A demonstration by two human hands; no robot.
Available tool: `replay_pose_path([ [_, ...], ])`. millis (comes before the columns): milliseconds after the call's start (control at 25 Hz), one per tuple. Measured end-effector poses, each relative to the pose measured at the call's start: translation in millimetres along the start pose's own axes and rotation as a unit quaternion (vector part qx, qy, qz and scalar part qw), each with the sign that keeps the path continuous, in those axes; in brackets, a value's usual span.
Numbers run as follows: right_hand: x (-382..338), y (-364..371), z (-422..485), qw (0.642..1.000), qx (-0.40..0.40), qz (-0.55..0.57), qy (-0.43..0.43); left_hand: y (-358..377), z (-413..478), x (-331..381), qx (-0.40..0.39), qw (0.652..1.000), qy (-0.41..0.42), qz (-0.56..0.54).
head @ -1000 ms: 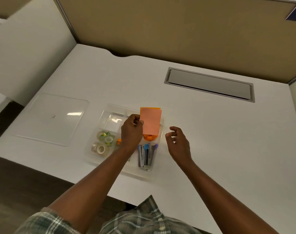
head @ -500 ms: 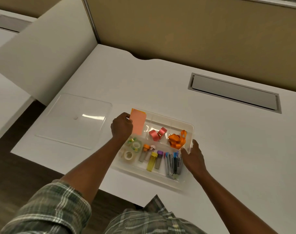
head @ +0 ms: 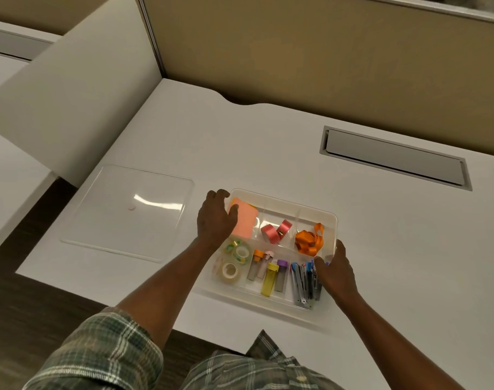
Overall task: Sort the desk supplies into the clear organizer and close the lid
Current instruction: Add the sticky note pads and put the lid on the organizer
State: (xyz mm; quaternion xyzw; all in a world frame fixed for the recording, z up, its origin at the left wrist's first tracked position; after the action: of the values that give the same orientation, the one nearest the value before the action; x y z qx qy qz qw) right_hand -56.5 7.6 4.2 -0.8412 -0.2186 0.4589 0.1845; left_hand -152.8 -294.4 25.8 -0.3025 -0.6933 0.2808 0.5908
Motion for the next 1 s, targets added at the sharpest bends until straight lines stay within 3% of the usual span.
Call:
replay_pose_path([
  [160,-1,1,1,1.0,-0.003,-0.003,0.014,-26,-2,-40,0.032,0.996,-0.08,0.029],
  [320,-2,1,0,1.0,-0.006,-0.003,0.008,-36,-18,-90,-0.023,0.965,-0.228,0.124],
  [400,-2,0,-2,1.0,-0.008,-0.002,0.005,-36,-27,-103,-0.041,0.952,-0.262,0.15],
  [720,-1,-3,-7,0.999,-0.03,-0.01,0.009,-36,-30,-91,-0.058,0.958,-0.233,0.155],
  [1000,3,-24,-7,0.998,-0.05,-0.011,0.039,-82,-19,4,0.083,0.971,-0.105,0.196],
])
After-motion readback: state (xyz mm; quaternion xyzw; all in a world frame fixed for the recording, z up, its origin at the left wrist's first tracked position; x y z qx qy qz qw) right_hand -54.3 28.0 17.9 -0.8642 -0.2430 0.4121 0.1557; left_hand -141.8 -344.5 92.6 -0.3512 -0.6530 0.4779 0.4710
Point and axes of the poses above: each hand's wrist, its own z-axis towards the middle knuckle, its own y-axis out of the palm, x = y × z, the point moved 5 cm from there along z, towards the middle knuckle, and after that the axes turned 14 degrees about -x, right-handed, at the moved point
